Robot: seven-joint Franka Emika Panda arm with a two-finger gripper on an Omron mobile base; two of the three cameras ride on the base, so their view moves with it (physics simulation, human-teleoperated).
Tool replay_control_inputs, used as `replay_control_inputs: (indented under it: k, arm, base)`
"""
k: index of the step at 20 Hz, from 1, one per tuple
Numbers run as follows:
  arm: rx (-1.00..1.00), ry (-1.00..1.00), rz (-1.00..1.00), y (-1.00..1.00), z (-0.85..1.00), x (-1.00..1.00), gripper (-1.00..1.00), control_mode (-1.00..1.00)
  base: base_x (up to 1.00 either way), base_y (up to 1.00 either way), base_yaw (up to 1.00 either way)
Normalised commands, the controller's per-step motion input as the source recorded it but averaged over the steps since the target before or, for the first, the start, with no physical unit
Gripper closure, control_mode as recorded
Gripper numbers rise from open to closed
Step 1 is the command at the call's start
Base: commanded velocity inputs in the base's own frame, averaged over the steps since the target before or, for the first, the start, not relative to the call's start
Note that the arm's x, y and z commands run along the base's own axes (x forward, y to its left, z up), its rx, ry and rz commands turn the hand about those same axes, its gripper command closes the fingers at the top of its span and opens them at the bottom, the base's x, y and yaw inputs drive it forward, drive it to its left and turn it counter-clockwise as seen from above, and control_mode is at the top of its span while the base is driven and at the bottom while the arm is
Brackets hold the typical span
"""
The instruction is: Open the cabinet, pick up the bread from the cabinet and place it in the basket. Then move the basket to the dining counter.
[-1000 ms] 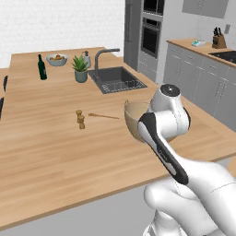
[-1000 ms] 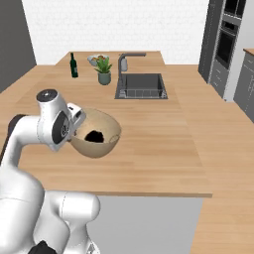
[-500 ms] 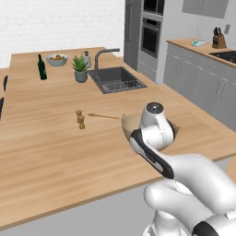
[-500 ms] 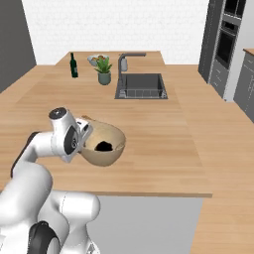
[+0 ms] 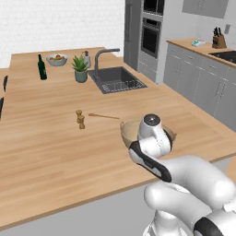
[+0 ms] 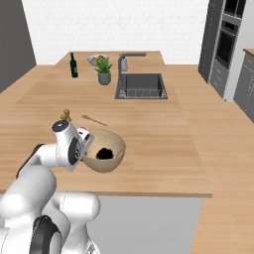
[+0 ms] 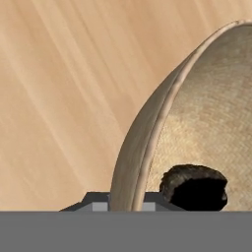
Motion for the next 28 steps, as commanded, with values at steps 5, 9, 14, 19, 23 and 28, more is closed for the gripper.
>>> replay_control_inputs:
  k: [5, 9, 14, 19, 23, 28]
  arm:
    - [-0.01, -0.06, 0.04, 0.0, -0.48, 0.06, 1.0, -1.0]
    - [0.0, -0.01, 0.03, 0.0, -0.25, 0.05, 1.0, -1.0]
    - [0.0, 0.0, 0.01, 0.0, -0.03, 0.0, -1.0, -1.0]
    - [-0.04, 0.02, 0.0, -0.06, 0.21, 0.03, -1.0, -1.0]
    - [0.0, 0.05, -0.06, -0.01, 0.92, -0.1, -1.0, -1.0]
    - [0.04, 0.12, -0.17, 0.01, 1.0, -0.42, -1.0, -1.0]
  base:
    - [0.0, 0.0, 0.0]
    - [0.0, 0.0, 0.0]
    - [0.0, 0.0, 0.0]
    - [0.0, 0.0, 0.0]
    - [0.0, 0.0, 0.0]
    - [0.0, 0.0, 0.0]
